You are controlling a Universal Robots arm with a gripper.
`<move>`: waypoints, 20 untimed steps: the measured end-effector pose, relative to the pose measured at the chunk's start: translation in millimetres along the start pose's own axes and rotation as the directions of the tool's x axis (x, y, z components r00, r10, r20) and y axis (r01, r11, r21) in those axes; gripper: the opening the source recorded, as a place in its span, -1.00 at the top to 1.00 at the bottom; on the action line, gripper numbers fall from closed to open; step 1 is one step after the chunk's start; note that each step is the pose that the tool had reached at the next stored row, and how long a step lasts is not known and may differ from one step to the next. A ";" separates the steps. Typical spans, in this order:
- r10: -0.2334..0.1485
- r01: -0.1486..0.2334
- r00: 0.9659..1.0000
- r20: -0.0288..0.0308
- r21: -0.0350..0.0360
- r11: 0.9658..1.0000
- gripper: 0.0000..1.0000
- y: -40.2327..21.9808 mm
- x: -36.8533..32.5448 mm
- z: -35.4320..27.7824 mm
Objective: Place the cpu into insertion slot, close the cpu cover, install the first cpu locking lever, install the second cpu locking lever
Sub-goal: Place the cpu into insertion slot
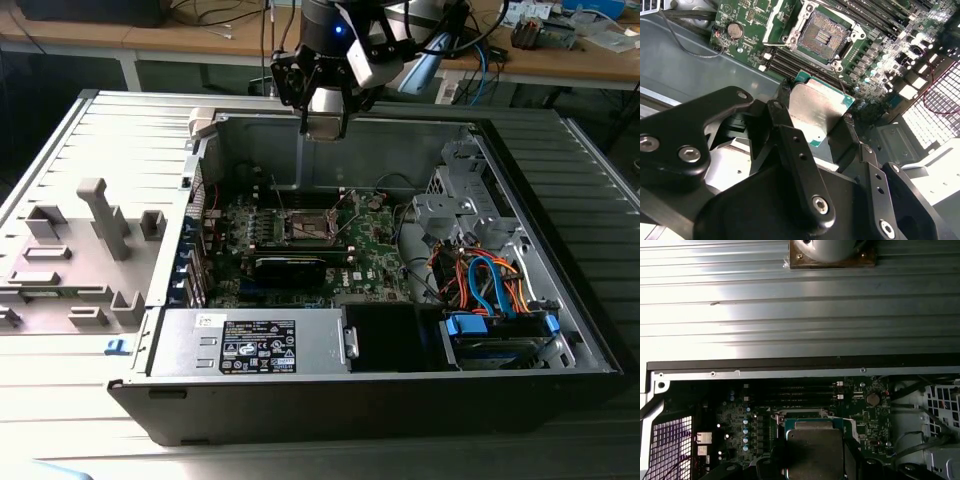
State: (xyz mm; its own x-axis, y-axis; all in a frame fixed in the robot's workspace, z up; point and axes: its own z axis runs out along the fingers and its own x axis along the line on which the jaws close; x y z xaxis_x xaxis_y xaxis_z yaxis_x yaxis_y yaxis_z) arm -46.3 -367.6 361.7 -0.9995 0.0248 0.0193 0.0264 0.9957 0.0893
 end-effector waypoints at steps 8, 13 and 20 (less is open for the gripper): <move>0.000 0.000 1.000 0.000 0.000 1.000 -0.09 -1.5 0.4 1.1; 0.000 0.000 1.000 0.000 0.000 1.000 -0.09 -2.7 0.7 2.0; 0.000 0.000 1.000 0.000 0.000 1.000 -0.09 -4.1 1.0 2.9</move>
State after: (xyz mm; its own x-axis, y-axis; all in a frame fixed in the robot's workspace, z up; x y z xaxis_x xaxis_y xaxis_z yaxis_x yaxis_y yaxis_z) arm -47.5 -371.5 358.5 -0.9995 0.0248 0.0193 0.0264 0.9957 0.0893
